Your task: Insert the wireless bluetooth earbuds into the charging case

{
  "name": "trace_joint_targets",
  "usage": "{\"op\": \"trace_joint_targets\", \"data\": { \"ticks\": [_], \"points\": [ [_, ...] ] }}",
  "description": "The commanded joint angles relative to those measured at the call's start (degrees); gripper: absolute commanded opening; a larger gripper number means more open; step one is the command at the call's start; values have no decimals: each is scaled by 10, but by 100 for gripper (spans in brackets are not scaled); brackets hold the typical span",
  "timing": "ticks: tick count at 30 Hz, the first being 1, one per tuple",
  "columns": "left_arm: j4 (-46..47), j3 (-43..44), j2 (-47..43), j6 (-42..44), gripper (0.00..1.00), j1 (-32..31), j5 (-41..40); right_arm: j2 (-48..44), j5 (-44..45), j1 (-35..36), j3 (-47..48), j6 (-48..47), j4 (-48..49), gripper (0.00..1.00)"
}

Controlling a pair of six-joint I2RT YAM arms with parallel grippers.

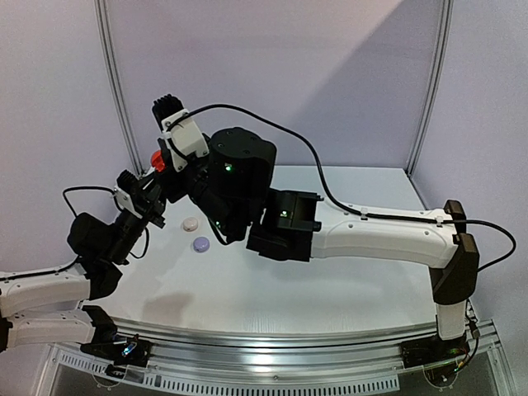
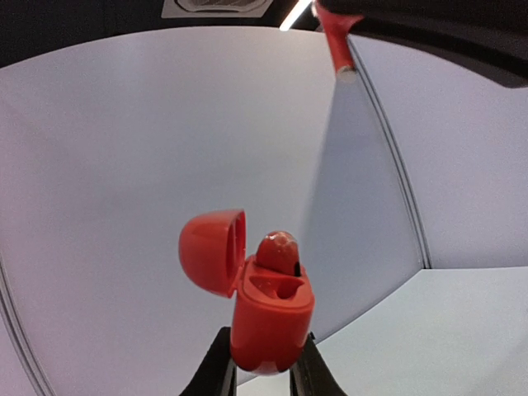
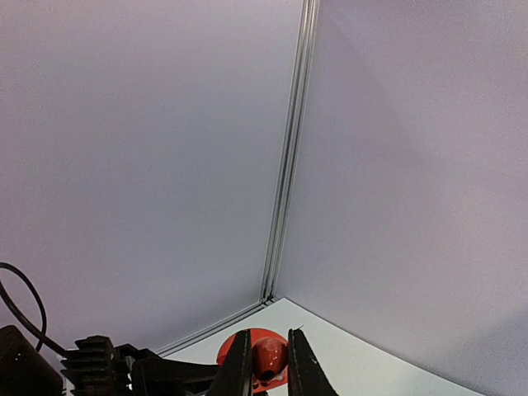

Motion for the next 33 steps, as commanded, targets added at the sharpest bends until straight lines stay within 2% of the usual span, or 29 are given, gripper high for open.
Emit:
{"op": "trace_joint_targets", "data": {
  "ticks": [1,11,18,33],
  "points": [
    [25,-13,-10,14,0,-6,21,-5,23,3,-3,5,23,0],
    [44,-20,-19,76,0,-3,33,24,0,3,15,10,20,0],
    [64,-23,-23,130,0,21,47,32,-6,2,22,26,5,0],
    [70,-23,-24,134,0,26,46,56,-9,3,42,30,-13,0]
  ]
}}
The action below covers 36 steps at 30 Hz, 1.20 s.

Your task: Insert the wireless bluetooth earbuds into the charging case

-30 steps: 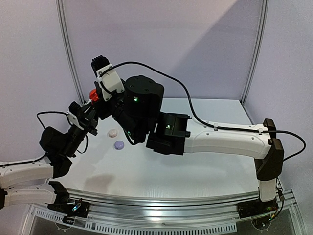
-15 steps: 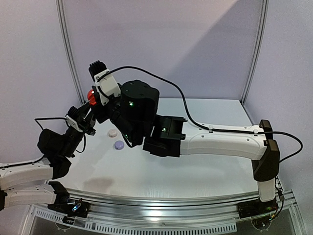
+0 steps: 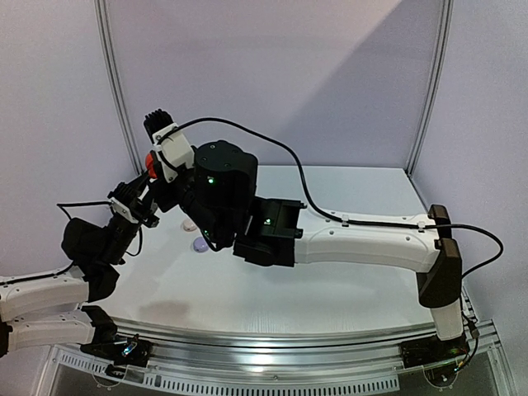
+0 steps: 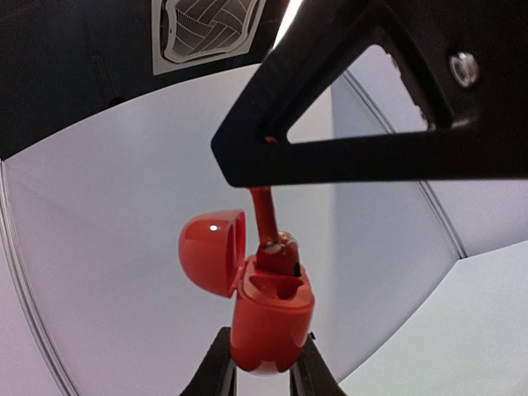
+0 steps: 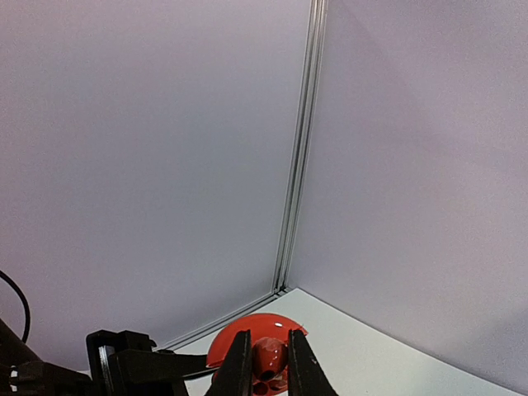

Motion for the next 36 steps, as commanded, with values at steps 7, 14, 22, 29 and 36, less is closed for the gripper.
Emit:
{"op": "trace_joint_targets", "data": {
  "ticks": [7,14,22,29,36],
  "points": [
    [19,-7,-5,-4,0,10,-6,12,12,3,10,14,-18,0],
    [20,-6,-7,-6,0,10,-7,28,14,3,20,4,-16,0],
    [21,-6,-10,-7,0,10,-7,32,27,3,20,-1,-21,0],
    [19,-7,-11,-6,0,10,-7,33,39,3,23,-22,-26,0],
    [19,-7,-11,-3,0,11,-9,42,37,3,38,-42,-56,0]
  ]
}}
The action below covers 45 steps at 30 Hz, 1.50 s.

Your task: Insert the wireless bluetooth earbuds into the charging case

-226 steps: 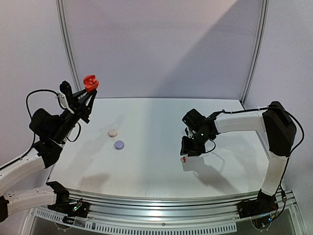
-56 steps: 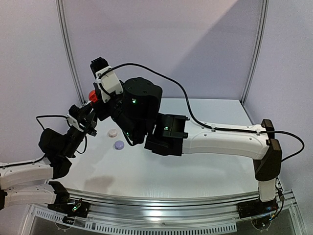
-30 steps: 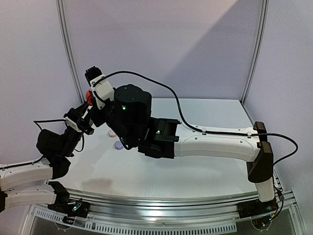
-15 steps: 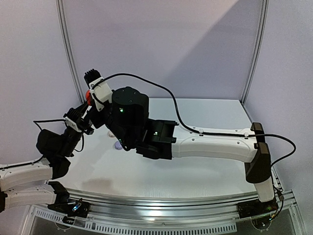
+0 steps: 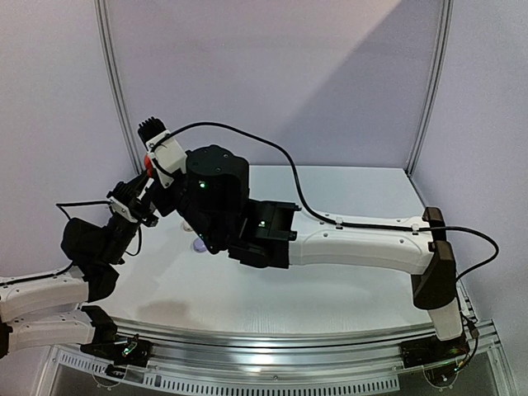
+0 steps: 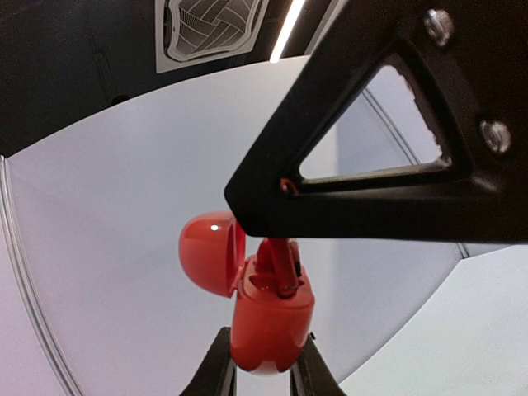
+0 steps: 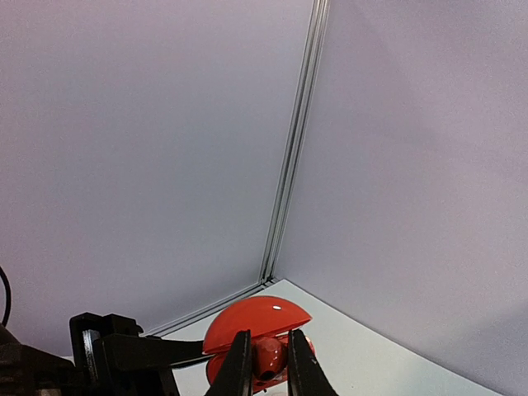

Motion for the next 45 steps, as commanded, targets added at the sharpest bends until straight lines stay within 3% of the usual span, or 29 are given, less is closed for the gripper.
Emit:
{"op": "trace_joint_targets", "data": {
  "ticks": [1,24,38,45],
  "points": [
    [20,-6,-8,0,0,7,-6,29,12,3,26,-22,-39,0],
    [21,-6,-8,3,0,9,-9,45,30,13,47,-121,-43,0],
    [23,-6,-11,2,0,10,-8,64,15,14,57,-109,-63,0],
    [23,-7,-14,2,0,11,-8,66,17,14,58,-110,-75,8]
  ]
}}
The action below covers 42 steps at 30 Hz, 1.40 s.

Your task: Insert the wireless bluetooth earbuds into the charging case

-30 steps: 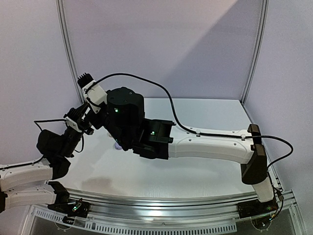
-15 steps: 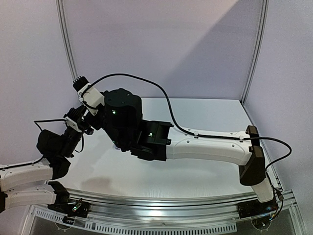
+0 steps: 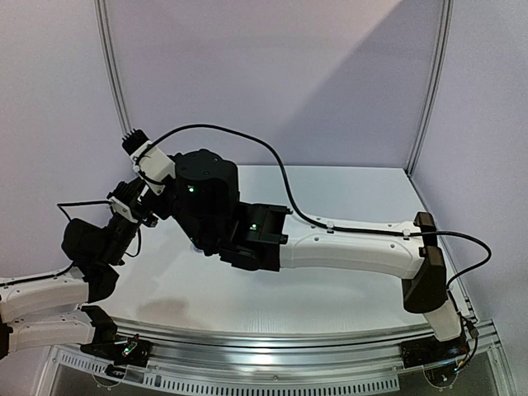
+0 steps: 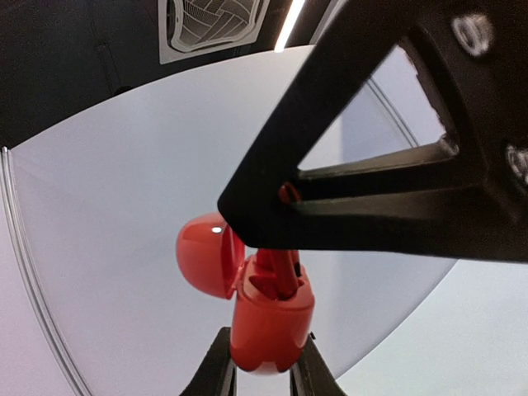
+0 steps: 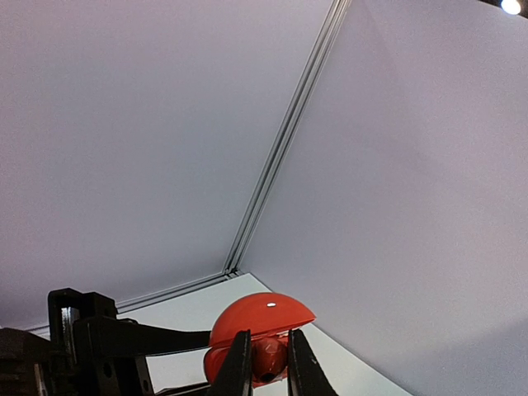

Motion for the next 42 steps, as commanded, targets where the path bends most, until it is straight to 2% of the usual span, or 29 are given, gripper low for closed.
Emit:
{"op": "trace_joint_targets", "data": {
  "ticks": [1,4,24,42],
  "points": [
    [29,-2,-13,2,0,6,3,30,-1,6,6,0,-50,9],
    [29,-2,-13,2,0,7,3,29,-3,6,7,-2,-53,12],
    [27,-3,-18,-1,0,8,6,46,-13,5,30,-4,-60,18],
    [24,-6,-21,-3,0,8,14,50,-7,4,49,-12,-45,16]
  ]
}}
